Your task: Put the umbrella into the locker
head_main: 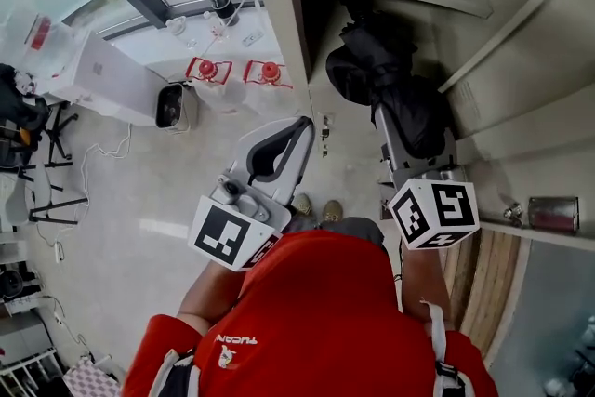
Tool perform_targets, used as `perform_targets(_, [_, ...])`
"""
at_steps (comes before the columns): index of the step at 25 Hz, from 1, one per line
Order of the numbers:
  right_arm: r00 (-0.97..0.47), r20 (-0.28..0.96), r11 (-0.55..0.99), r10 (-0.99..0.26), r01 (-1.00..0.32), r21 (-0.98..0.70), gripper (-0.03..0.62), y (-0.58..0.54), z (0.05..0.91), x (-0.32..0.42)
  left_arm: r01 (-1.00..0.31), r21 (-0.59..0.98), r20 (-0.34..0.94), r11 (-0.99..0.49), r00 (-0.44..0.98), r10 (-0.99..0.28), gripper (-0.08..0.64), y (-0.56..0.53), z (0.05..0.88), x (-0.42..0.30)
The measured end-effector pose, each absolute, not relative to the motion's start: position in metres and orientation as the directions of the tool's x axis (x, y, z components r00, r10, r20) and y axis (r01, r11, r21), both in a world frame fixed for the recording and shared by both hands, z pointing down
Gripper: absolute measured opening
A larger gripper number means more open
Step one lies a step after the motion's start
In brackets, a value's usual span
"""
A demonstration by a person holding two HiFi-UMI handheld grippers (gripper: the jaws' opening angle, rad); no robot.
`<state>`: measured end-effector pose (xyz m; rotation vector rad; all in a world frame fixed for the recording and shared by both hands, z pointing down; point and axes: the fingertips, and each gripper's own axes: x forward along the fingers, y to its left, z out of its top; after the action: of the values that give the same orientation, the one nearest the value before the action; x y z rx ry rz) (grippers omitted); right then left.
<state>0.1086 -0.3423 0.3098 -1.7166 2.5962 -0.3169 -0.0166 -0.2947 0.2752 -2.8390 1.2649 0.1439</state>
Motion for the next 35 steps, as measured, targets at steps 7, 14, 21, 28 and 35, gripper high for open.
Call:
perform_targets(7, [-0.373, 0.158, 0.351, -0.914, -0.924, -0.151, 0.227, -0.381, 0.323, 0.106, -0.728, 0.01, -0.102, -0.686, 0.682, -0.725, 0.005, -0.311, 0.274, -0.012])
perform_targets(14, [-0.336, 0.241, 0.32, -0.911, -0.942, -0.102, 0.227, -0.422, 0.341, 0.101, -0.716, 0.036, -0.076, -0.698, 0.694, -0.716, 0.005, -0.322, 0.284, -0.015])
perform_targets(21, [-0.312, 0.314, 0.308, -0.897, -0.949, -0.062, 0.227, -0.452, 0.354, 0.094, -0.7, 0.036, -0.084, -0.714, 0.709, -0.7, 0.005, -0.333, 0.285, -0.014])
perform_targets(28, [-0.297, 0.388, 0.307, -0.873, -0.951, -0.036, 0.229, -0.479, 0.367, 0.091, -0.696, 0.052, -0.075, -0.716, 0.713, -0.697, 0.005, -0.344, 0.292, -0.019])
perform_targets(35, [-0.303, 0.434, 0.329, -0.848, -0.944, -0.015, 0.238, -0.503, 0.372, 0.082, -0.683, 0.055, -0.068, -0.728, 0.725, -0.685, 0.005, -0.347, 0.294, -0.019])
